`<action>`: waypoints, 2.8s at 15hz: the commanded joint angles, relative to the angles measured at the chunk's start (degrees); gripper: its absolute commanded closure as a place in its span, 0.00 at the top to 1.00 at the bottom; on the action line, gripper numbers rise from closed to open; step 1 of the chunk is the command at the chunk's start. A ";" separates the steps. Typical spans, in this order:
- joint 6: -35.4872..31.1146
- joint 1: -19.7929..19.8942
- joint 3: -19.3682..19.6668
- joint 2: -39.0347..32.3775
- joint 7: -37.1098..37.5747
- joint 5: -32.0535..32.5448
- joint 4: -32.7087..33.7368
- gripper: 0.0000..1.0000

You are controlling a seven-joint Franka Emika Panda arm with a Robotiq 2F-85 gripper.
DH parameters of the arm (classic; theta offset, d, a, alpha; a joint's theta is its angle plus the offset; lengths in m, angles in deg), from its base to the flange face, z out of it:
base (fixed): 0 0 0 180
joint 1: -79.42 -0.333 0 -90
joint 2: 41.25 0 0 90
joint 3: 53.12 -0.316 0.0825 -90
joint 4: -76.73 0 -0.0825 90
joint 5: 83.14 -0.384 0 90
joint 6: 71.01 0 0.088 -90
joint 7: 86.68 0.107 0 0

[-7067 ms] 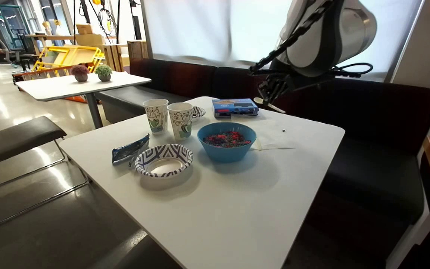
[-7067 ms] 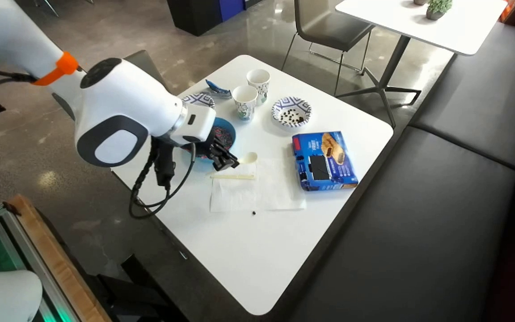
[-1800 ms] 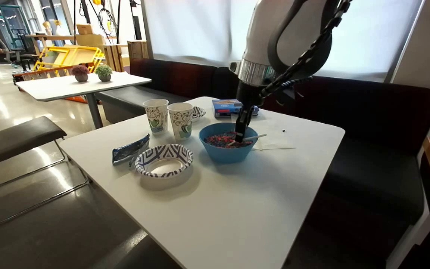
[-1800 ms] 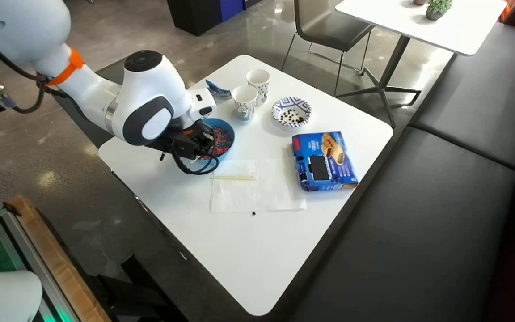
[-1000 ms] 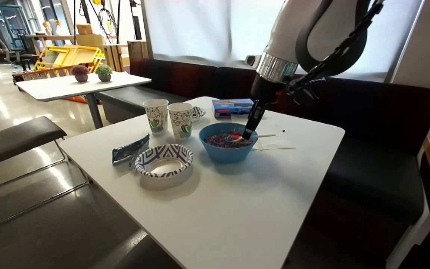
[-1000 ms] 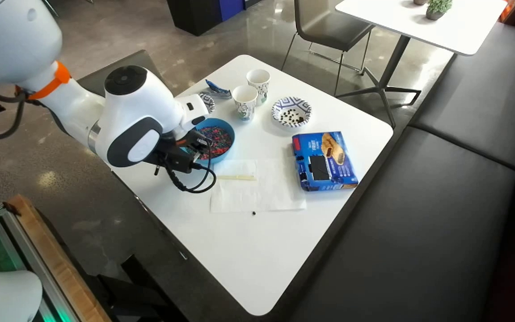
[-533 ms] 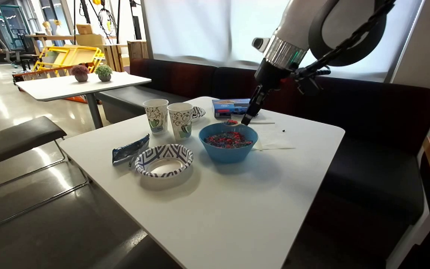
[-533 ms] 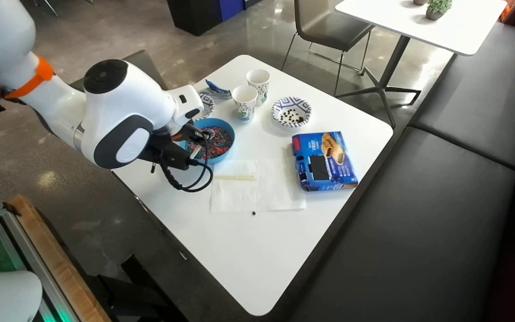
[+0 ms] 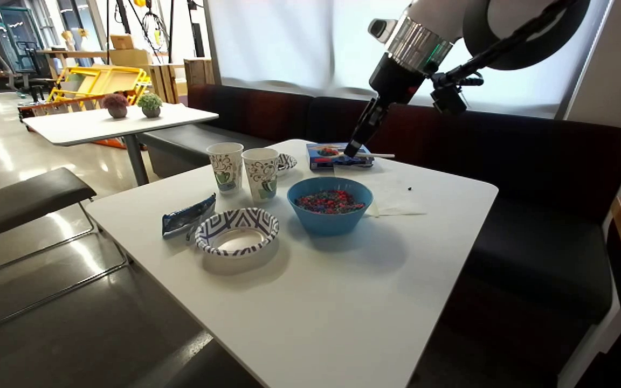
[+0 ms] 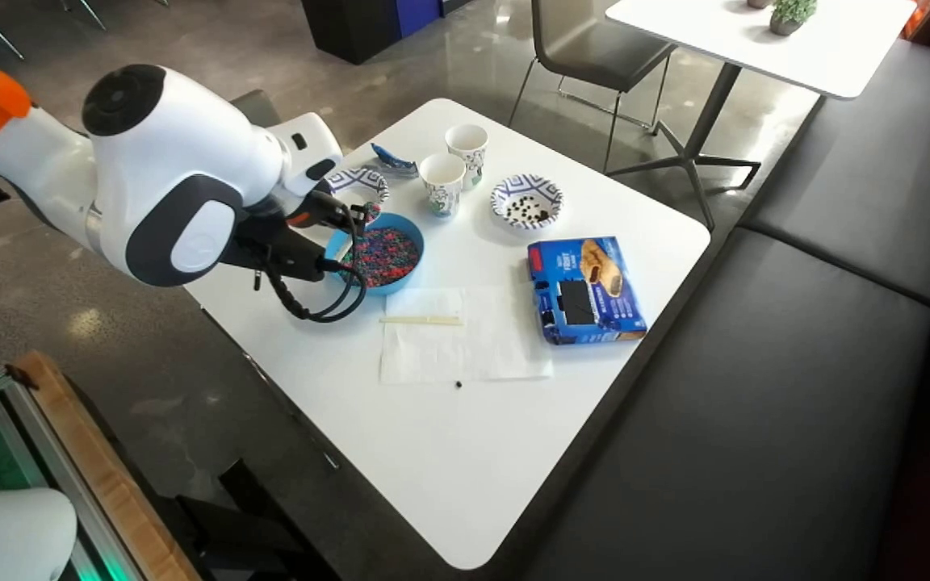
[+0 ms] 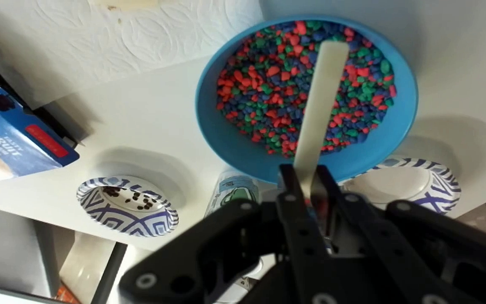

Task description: Use the spoon to scoop some of the blue bowl's contents into the closest cup

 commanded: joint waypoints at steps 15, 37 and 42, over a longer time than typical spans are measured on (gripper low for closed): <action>15.64 -4.82 2.28 0.33 0.30 -0.55 13.72 0.03; 27.69 -9.08 4.45 -16.02 -0.76 -1.36 38.75 0.03; 29.12 -10.29 5.68 -18.97 -0.26 -1.29 41.71 0.03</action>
